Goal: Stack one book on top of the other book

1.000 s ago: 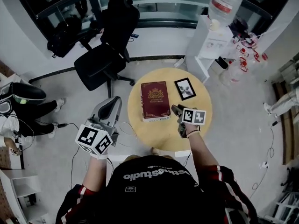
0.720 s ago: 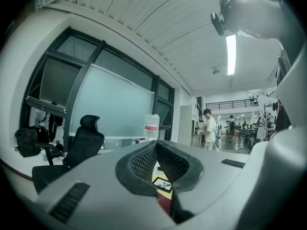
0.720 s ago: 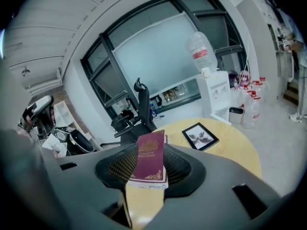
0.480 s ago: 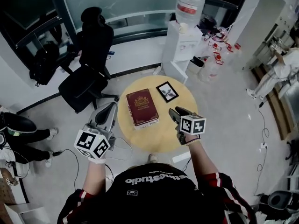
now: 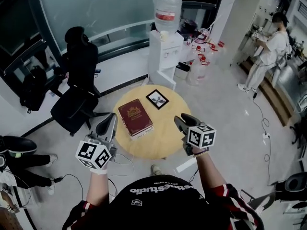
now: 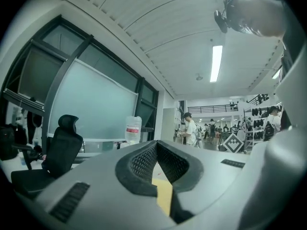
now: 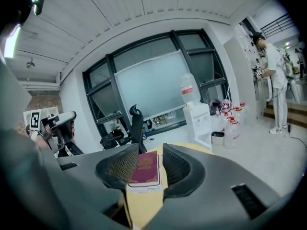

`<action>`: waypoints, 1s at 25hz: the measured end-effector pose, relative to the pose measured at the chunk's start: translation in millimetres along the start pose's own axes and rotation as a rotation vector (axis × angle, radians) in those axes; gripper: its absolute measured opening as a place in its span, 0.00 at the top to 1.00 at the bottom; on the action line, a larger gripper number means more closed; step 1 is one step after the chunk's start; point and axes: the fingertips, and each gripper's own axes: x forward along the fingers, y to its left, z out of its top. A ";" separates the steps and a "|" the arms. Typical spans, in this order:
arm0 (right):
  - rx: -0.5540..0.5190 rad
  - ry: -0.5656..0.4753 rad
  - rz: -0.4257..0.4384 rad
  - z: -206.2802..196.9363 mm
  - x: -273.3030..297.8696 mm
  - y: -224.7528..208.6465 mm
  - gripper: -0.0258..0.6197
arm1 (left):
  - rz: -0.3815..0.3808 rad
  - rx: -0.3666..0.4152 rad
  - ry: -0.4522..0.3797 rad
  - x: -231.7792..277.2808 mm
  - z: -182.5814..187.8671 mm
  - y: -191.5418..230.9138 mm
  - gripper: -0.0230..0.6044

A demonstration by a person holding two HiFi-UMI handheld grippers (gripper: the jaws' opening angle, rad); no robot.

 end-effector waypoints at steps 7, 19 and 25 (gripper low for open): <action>-0.018 -0.085 -0.080 12.5 -57.0 8.7 0.69 | -0.074 -0.013 -0.007 -6.2 4.0 -23.9 0.94; -0.091 -0.207 -0.197 26.4 -132.8 48.4 0.69 | -0.155 -0.009 -0.024 -29.5 19.9 -49.0 0.94; -0.116 -0.267 -0.220 35.2 -163.4 79.2 0.69 | -0.167 -0.019 -0.033 -50.6 25.1 -53.9 0.94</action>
